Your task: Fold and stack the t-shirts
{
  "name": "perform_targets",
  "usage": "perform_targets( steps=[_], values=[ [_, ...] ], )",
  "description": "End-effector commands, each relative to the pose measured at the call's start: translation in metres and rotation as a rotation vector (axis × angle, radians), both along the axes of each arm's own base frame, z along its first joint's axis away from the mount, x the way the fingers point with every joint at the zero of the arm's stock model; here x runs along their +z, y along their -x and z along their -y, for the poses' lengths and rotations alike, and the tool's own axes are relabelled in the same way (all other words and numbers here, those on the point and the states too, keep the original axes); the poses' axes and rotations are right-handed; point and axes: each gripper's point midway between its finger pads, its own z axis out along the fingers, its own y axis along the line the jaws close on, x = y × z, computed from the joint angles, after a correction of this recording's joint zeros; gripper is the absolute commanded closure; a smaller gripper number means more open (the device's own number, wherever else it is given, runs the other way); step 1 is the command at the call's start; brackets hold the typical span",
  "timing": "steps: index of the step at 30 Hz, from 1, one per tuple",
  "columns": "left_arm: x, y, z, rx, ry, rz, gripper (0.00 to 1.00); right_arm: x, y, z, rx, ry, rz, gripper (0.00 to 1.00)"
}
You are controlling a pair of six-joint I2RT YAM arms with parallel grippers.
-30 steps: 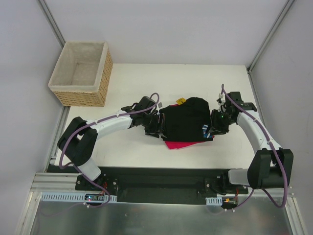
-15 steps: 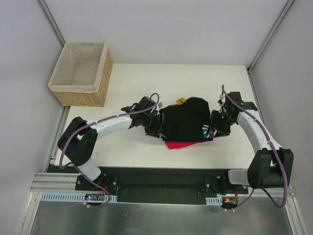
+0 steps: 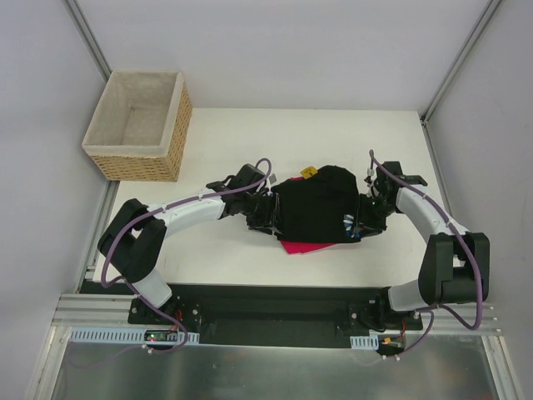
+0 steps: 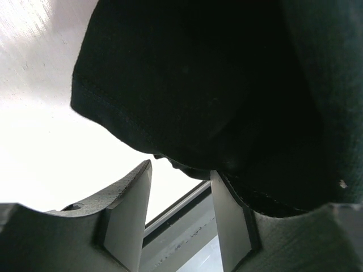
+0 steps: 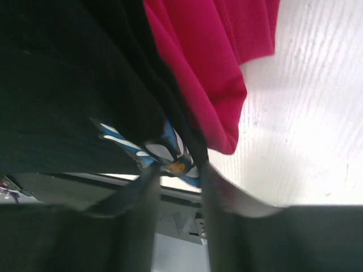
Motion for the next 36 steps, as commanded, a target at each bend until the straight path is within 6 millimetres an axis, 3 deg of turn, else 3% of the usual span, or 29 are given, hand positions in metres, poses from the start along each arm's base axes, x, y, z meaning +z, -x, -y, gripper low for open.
perform_targets(
  steps=[1, 2, 5, 10, 30, 33, 36],
  values=[
    [0.007, -0.006, -0.001, 0.015, 0.007, 0.041, 0.62, 0.006, -0.01, -0.009, 0.02, -0.03, 0.035, 0.76],
    [0.008, -0.005, -0.002, 0.013, 0.009, 0.042, 0.66, 0.014, -0.015, -0.011, 0.025, -0.032, 0.058, 0.87],
    [0.005, -0.006, -0.004, 0.02, 0.0, 0.035, 0.82, 0.034, -0.023, -0.01, 0.032, -0.026, 0.11, 0.98],
    [0.003, -0.006, -0.004, 0.012, -0.006, 0.029, 1.0, 0.06, -0.027, -0.01, 0.039, -0.026, 0.148, 0.99],
    [0.004, -0.022, -0.011, 0.032, -0.019, 0.024, 1.0, 0.111, -0.031, -0.009, 0.086, -0.028, 0.179, 0.99],
    [0.005, -0.025, -0.009, 0.035, -0.017, 0.025, 1.0, 0.097, -0.032, 0.004, 0.074, 0.043, 0.169, 0.99],
    [0.012, -0.026, -0.009, 0.036, -0.011, 0.045, 1.0, 0.054, -0.029, 0.015, 0.035, 0.055, 0.08, 0.99]
  ],
)
